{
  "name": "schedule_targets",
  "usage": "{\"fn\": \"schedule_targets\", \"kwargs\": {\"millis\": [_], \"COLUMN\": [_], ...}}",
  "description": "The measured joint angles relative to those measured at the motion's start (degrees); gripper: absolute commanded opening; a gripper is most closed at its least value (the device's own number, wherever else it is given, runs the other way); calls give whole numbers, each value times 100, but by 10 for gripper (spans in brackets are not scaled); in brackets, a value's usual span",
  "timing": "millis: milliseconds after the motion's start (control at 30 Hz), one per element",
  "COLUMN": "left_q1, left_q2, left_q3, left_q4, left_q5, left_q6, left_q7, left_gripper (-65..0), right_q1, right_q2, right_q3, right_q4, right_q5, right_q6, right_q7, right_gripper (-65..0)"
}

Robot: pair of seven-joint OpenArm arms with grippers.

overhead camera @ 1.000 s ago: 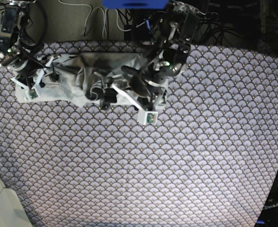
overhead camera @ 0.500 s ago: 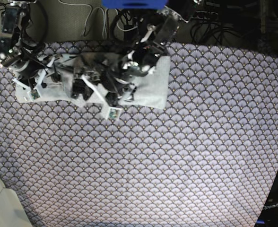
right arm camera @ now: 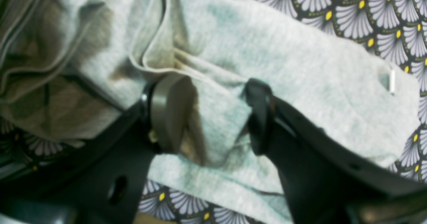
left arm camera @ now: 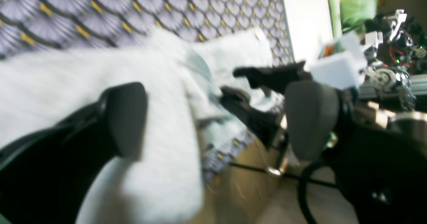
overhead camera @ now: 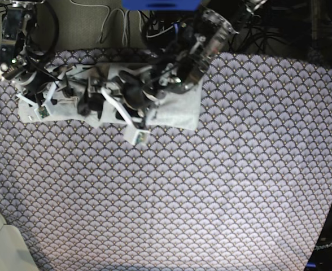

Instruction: Fold the T-shirt properly

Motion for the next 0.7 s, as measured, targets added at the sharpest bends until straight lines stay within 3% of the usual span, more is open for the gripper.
{"fn": "schedule_targets", "kwargs": {"millis": [200, 367, 500, 567, 700], "left_q1": [74, 339, 485, 584, 660], "left_q2": [-625, -1307, -1493, -1602, -1591], "left_q3": [-1113, -2041, -2444, -2503, -2507], "left_q4": [789, 813, 752, 732, 730], "left_q5": [-146, -444, -1123, -1176, -1320], "left_q6": [-37, 70, -44, -4, -389], "left_q7": [22, 4, 9, 26, 55], "left_gripper": [0, 0, 0, 0, 0], "right_q1": [85, 208, 175, 177, 190], "right_q2": [17, 291, 289, 308, 332], "right_q3": [28, 72, 120, 385, 828], "right_q4": [-2, 42, 186, 422, 505], "right_q5": [-4, -4, 0, 9, 17], "right_q6": [13, -2, 15, 9, 2], "right_q7": [-26, 2, -57, -2, -31], "right_gripper": [-331, -331, -331, -331, -331]}}
